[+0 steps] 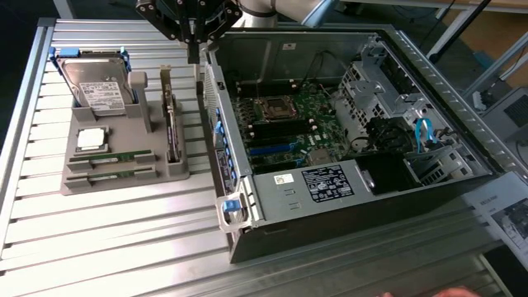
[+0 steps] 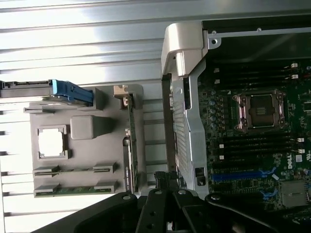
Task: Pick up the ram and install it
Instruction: 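Reach for the ram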
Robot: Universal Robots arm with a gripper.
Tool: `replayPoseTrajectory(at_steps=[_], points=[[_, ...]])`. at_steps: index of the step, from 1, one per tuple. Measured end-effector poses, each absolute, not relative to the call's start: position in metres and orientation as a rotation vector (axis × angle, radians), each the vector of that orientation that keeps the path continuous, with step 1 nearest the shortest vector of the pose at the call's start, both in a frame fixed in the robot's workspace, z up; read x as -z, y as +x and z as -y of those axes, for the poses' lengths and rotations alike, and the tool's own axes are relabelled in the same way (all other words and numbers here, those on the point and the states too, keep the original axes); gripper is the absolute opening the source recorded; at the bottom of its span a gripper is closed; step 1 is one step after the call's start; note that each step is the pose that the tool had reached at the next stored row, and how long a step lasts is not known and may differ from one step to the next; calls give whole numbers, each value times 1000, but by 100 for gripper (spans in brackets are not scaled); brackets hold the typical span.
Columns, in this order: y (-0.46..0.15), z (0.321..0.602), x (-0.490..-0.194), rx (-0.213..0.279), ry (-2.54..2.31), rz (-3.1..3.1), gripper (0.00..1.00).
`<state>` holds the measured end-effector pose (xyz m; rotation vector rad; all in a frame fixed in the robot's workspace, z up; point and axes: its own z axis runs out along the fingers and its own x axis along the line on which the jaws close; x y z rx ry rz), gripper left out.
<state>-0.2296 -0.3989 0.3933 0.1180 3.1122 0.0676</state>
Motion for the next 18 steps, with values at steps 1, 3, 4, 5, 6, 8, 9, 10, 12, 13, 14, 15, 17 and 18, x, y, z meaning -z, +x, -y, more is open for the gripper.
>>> replayPoseTrajectory(at_steps=[1,3,4,5,6,8,9,10,12,13,14,15,17,18], points=[[-231,399,-393,-68,118,-3112,10],[-234,399,-393,-68,118,-3112,10],[-236,399,-393,-68,118,-3112,10],[-237,399,-393,-68,118,-3112,10],[-239,399,-393,-68,118,-3112,10],[-241,399,-393,-68,118,-3112,10],[-242,399,-393,-68,118,-3112,10],[-244,399,-393,-68,118,-3112,10],[-246,399,-393,-68,118,-3111,10],[-247,399,-393,-68,118,-3111,10],[-248,399,-393,-68,118,-3111,10],[-249,399,-393,-68,118,-3111,10],[-252,399,-393,-68,118,-3111,10],[-253,399,-393,-68,118,-3111,10]])
